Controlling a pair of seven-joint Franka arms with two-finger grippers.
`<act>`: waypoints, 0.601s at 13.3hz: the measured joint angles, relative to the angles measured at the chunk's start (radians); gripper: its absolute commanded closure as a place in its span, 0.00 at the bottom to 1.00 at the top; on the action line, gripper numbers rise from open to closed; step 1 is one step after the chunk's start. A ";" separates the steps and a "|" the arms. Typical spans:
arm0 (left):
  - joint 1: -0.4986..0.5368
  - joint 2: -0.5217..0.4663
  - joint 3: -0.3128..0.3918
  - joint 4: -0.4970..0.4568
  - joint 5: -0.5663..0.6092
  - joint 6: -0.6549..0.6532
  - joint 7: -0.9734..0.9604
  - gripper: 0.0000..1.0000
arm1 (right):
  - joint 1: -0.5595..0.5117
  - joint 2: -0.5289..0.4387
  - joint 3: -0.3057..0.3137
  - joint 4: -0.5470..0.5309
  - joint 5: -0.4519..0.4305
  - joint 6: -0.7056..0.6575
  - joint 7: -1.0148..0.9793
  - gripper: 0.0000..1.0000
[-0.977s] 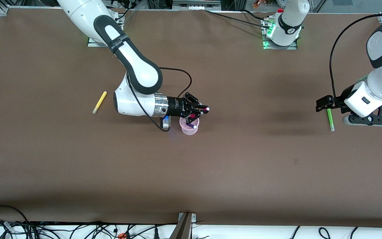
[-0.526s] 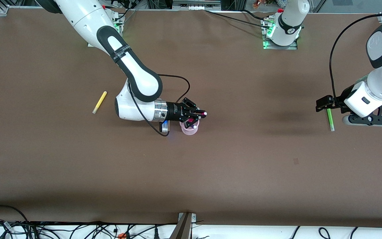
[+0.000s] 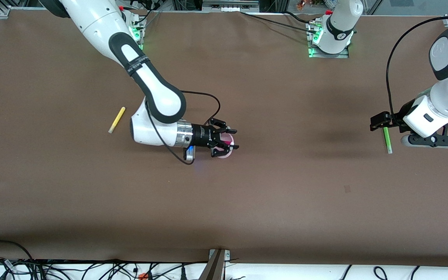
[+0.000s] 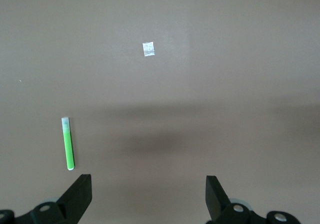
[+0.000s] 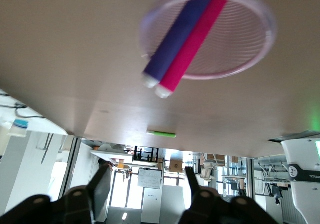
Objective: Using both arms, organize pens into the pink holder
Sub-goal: 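Withdraw the right gripper from the cup toward the yellow marker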
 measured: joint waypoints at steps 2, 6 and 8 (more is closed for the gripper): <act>0.000 0.000 0.000 0.000 0.000 0.000 0.000 0.00 | -0.043 -0.023 -0.001 0.024 -0.135 -0.047 0.002 0.00; 0.000 0.000 0.000 -0.001 0.000 0.000 0.000 0.00 | -0.129 -0.120 -0.004 0.035 -0.509 -0.180 -0.005 0.00; 0.000 0.001 -0.001 -0.002 0.000 0.000 0.000 0.00 | -0.136 -0.185 -0.023 0.037 -0.698 -0.245 -0.026 0.00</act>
